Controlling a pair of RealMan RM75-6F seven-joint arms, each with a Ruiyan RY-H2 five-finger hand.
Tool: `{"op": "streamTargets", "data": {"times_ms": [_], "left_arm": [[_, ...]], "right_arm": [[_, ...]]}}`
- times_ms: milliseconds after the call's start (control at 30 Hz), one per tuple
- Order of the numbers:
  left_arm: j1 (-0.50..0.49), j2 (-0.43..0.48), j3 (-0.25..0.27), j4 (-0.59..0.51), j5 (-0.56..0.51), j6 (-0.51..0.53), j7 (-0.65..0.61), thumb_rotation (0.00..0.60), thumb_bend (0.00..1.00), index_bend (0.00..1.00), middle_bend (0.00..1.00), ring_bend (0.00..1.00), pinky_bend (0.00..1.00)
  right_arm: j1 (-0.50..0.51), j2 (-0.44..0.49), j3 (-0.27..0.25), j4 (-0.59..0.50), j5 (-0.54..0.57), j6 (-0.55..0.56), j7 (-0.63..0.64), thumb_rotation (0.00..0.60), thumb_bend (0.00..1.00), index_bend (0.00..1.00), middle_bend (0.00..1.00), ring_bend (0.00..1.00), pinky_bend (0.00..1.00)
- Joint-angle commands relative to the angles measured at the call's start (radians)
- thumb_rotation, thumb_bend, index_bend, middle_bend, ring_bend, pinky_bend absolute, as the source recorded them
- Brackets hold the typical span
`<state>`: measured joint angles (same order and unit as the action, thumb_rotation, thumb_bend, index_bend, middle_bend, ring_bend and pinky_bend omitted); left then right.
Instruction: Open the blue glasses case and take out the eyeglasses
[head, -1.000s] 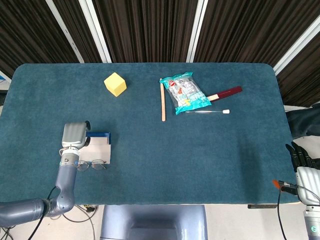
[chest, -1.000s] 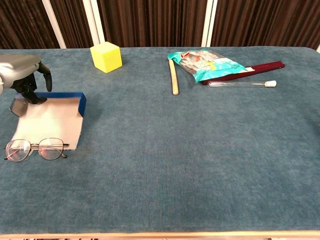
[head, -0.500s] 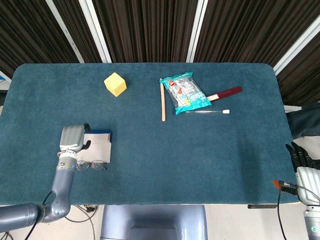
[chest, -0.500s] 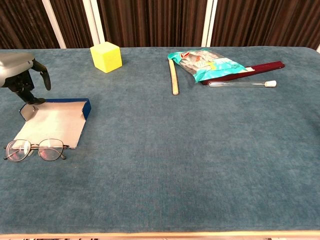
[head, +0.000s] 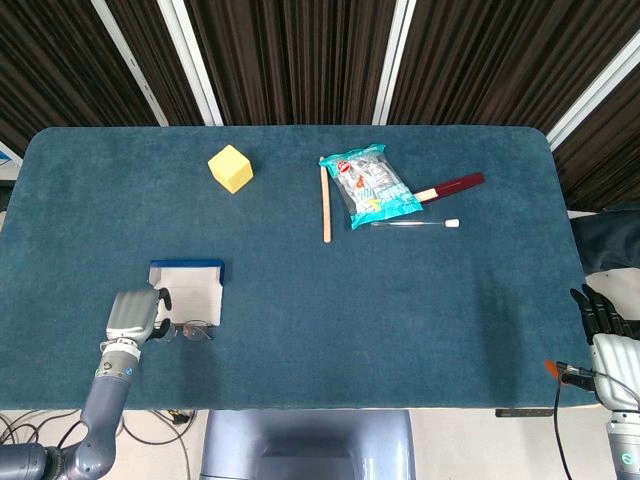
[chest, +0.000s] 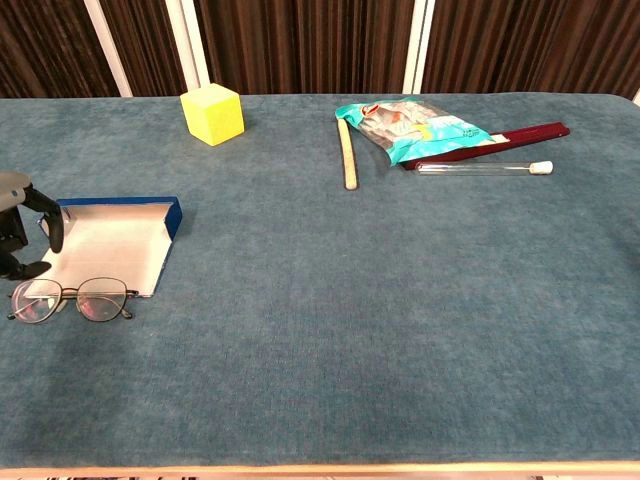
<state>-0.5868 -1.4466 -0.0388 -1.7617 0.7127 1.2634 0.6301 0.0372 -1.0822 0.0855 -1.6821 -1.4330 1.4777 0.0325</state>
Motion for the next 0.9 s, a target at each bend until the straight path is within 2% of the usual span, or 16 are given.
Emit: {"op": "streamTargets", "data": {"times_ms": [33, 333, 900], "left_arm": [[0.004, -0.018, 0.002, 0.009, -0.002, -0.001, 0.003, 0.6, 0.36, 0.5, 1.0, 1.0, 1.0], [0.002, -0.065, 0.001, 0.02, 0.001, 0.003, 0.033, 0.6, 0.36, 0.51, 1.0, 1.0, 1.0], [0.016, -0.07, 0.003, 0.028, -0.004, -0.008, 0.046, 0.6, 0.36, 0.51, 1.0, 1.0, 1.0]], "right_arm": [[0.0, 0.0, 0.0, 0.0, 0.0, 0.0, 0.001, 0.6, 0.17, 0.0, 0.0, 0.0, 0.18], [0.0, 0.002, 0.002, -0.001, 0.002, 0.0, 0.004, 0.6, 0.17, 0.0, 0.0, 0.0, 0.18], [0.0, 0.002, 0.0, -0.003, -0.001, 0.0, 0.005, 0.6, 0.17, 0.0, 0.0, 0.0, 0.18]]}}
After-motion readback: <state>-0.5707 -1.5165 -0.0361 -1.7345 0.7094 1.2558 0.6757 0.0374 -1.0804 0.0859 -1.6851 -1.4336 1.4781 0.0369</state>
